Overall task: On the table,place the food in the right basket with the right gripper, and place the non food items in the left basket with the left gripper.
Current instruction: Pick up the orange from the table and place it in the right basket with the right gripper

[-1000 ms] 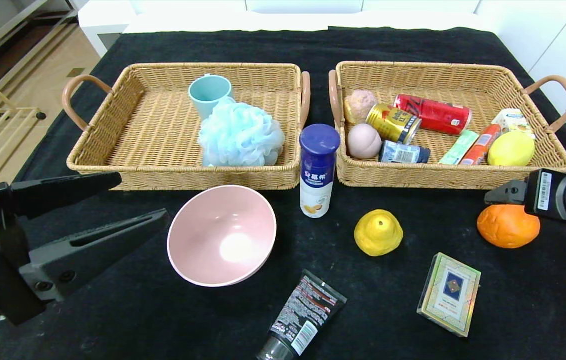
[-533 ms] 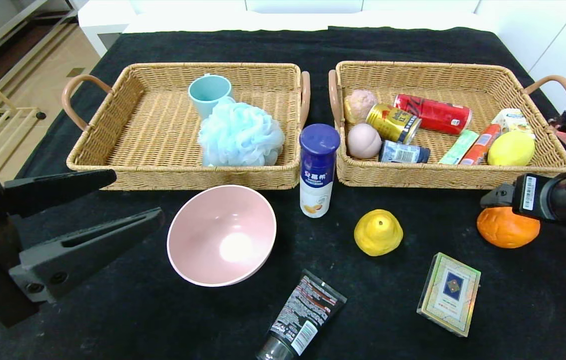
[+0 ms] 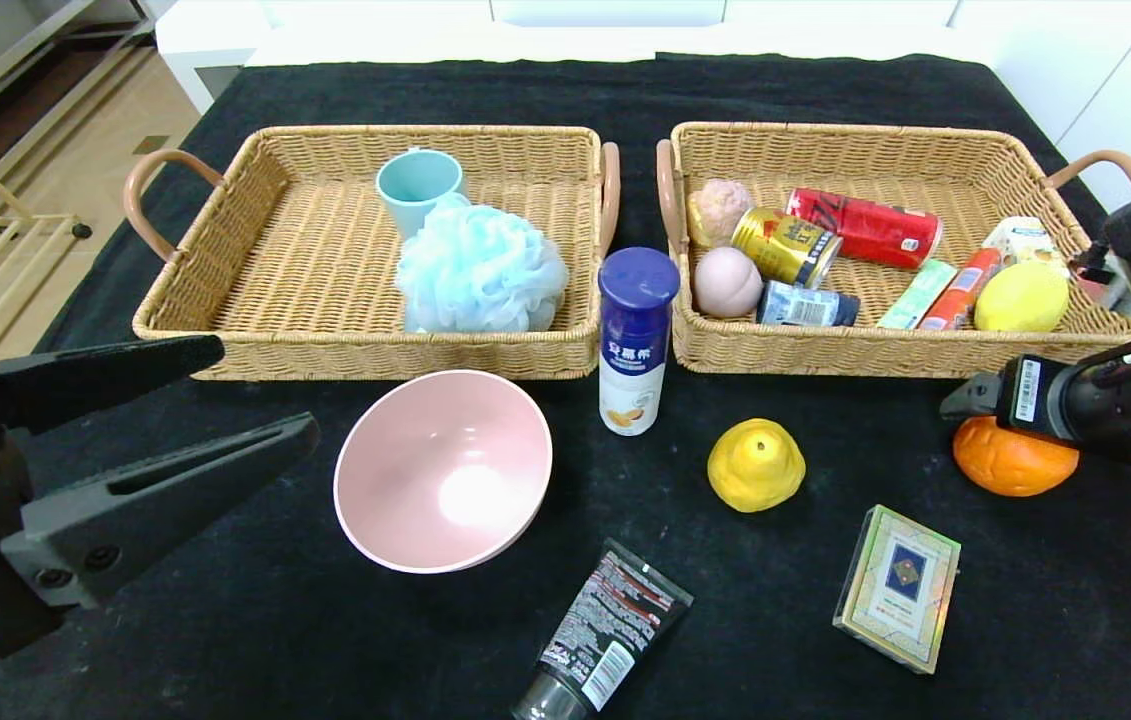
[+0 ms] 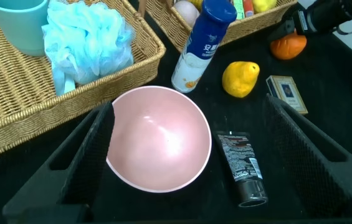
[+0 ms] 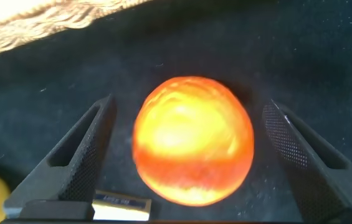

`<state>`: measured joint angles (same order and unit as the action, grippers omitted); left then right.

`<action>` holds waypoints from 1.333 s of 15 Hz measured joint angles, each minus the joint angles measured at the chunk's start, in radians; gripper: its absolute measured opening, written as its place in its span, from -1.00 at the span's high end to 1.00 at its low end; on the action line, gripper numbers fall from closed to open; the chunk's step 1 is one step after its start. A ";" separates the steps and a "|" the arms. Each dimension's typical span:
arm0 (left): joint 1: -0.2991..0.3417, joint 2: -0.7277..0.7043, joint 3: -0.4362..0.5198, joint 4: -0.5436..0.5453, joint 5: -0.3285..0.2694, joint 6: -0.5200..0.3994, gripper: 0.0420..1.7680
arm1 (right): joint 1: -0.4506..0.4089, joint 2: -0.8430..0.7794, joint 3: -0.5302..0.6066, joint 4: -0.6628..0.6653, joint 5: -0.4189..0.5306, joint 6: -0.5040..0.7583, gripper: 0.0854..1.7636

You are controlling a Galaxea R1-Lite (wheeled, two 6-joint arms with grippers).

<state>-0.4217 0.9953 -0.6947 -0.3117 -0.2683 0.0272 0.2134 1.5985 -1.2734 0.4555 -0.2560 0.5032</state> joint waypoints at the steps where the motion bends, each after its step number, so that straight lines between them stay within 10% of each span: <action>1: 0.000 -0.001 0.000 0.000 0.000 0.000 -0.94 | 0.000 0.004 0.002 -0.001 0.000 0.000 -0.94; 11: 0.001 -0.004 0.000 -0.007 0.006 0.001 -0.94 | 0.000 0.036 0.016 -0.003 0.001 0.035 -0.94; 14: 0.002 -0.007 0.000 -0.007 0.006 0.001 -0.94 | -0.001 0.037 0.019 -0.004 0.001 0.036 -0.41; 20: 0.001 -0.009 0.000 -0.007 0.007 0.001 -0.94 | -0.003 0.045 0.032 -0.008 -0.008 0.033 -0.37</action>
<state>-0.4204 0.9862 -0.6947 -0.3185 -0.2611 0.0287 0.2100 1.6438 -1.2417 0.4472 -0.2640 0.5357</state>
